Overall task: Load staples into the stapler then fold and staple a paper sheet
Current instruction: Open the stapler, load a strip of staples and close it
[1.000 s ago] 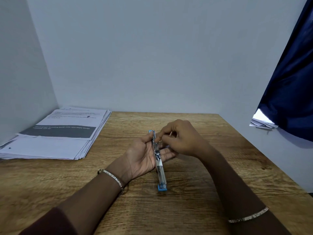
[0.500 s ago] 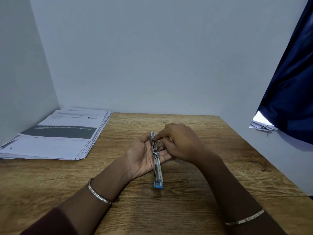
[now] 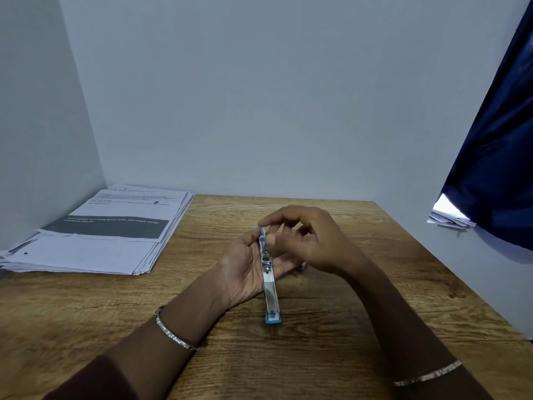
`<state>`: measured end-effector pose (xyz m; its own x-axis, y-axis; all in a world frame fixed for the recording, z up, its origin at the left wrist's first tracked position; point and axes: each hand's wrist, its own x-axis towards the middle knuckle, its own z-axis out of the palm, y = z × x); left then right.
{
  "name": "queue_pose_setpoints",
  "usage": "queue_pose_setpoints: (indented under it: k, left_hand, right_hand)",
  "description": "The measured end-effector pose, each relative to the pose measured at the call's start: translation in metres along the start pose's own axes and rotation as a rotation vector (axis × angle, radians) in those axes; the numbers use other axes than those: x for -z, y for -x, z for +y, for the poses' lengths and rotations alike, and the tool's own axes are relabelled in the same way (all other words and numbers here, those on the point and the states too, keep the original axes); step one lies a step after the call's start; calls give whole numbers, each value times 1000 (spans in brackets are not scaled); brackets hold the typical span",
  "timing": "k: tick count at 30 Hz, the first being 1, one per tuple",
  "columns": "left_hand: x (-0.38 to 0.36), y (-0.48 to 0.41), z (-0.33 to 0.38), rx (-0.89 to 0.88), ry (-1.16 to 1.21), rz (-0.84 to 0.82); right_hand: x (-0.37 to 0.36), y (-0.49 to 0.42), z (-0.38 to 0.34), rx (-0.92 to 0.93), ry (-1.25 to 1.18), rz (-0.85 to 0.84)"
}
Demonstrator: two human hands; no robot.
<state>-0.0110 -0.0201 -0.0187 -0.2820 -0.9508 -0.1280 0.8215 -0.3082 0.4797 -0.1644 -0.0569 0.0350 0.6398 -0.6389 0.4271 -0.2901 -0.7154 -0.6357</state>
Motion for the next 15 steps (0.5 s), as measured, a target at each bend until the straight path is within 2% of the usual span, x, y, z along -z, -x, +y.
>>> queue_pose_setpoints:
  k: [2, 8, 15]
  left_hand:
    - [0, 1, 0, -32, -39, -34]
    - [3, -4, 0, -26, -126, 31]
    - [1, -3, -1, -40, -91, 44]
  right_hand:
    - [-5, -1, 0, 19, -2, -15]
    - [-18, -5, 8, 1, 61, 183]
    - [-26, -5, 9, -29, 125, 208]
